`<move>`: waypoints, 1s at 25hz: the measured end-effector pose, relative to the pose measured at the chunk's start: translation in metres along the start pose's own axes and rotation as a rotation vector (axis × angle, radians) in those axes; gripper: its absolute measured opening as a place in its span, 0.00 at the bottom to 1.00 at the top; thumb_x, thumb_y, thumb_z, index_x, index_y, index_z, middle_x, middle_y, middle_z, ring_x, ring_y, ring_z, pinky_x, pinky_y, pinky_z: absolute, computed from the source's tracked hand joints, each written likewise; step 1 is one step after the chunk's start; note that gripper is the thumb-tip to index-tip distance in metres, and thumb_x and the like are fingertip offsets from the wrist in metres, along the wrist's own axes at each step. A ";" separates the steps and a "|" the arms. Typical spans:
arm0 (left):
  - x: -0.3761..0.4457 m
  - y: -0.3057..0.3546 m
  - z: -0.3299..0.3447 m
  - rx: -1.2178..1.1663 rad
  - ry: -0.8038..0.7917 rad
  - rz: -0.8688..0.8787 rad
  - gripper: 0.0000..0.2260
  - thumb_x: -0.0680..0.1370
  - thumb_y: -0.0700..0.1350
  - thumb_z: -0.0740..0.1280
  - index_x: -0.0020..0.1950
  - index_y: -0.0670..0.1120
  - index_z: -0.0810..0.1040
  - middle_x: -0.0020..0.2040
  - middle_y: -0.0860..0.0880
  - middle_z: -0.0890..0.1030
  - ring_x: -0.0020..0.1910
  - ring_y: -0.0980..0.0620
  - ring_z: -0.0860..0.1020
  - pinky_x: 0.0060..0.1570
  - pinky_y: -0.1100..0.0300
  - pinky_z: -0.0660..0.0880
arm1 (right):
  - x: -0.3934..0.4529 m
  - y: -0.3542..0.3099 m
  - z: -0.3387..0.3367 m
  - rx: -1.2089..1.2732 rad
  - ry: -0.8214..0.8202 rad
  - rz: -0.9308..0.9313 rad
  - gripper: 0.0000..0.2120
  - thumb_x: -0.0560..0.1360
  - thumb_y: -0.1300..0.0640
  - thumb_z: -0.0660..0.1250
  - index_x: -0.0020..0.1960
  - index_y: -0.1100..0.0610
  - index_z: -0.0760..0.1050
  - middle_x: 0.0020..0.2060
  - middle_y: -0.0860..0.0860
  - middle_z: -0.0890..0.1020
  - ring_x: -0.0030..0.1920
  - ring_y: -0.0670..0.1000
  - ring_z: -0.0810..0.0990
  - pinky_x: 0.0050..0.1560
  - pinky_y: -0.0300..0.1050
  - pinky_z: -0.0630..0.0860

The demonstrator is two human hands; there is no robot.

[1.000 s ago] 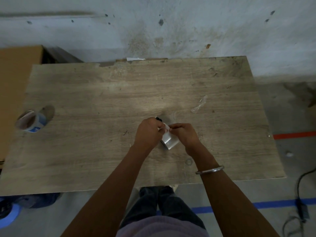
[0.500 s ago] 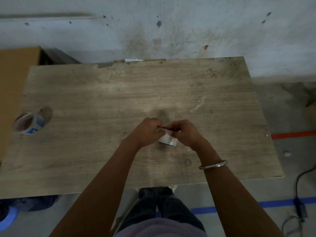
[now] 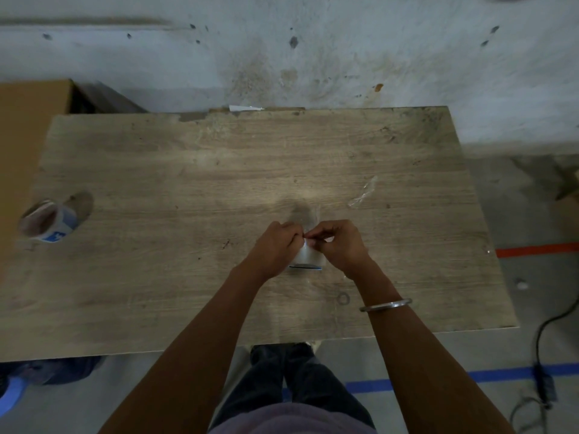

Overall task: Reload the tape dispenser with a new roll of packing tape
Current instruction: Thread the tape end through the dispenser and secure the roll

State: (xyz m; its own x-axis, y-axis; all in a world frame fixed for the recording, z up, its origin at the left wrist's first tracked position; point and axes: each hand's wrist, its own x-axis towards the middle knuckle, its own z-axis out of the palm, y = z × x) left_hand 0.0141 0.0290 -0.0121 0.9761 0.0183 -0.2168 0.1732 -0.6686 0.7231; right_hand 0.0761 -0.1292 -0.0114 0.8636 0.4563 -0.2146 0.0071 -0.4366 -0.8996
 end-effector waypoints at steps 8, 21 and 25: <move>0.000 -0.001 -0.010 -0.260 -0.051 -0.141 0.15 0.81 0.43 0.58 0.36 0.48 0.74 0.31 0.52 0.73 0.30 0.57 0.68 0.31 0.63 0.64 | -0.001 -0.005 -0.002 -0.032 -0.009 -0.004 0.08 0.68 0.70 0.75 0.42 0.58 0.85 0.37 0.50 0.86 0.40 0.45 0.83 0.48 0.36 0.79; -0.005 0.000 0.000 -0.201 -0.005 -0.174 0.13 0.82 0.43 0.55 0.48 0.43 0.79 0.45 0.47 0.80 0.46 0.48 0.75 0.46 0.54 0.71 | -0.004 -0.010 0.002 -0.032 0.041 0.072 0.07 0.68 0.69 0.75 0.42 0.59 0.85 0.38 0.52 0.86 0.39 0.46 0.82 0.47 0.38 0.79; -0.016 0.007 -0.009 -0.221 0.264 -0.189 0.09 0.77 0.38 0.64 0.52 0.45 0.83 0.50 0.49 0.79 0.45 0.54 0.77 0.45 0.69 0.71 | -0.014 -0.010 0.006 -0.001 0.088 0.167 0.07 0.70 0.67 0.74 0.43 0.56 0.83 0.38 0.48 0.85 0.39 0.40 0.81 0.42 0.30 0.75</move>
State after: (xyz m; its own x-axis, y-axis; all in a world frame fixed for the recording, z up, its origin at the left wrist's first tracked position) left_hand 0.0008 0.0306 0.0027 0.9196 0.3354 -0.2045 0.3491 -0.4591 0.8169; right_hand 0.0611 -0.1268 -0.0019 0.8935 0.3078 -0.3270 -0.1399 -0.5012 -0.8539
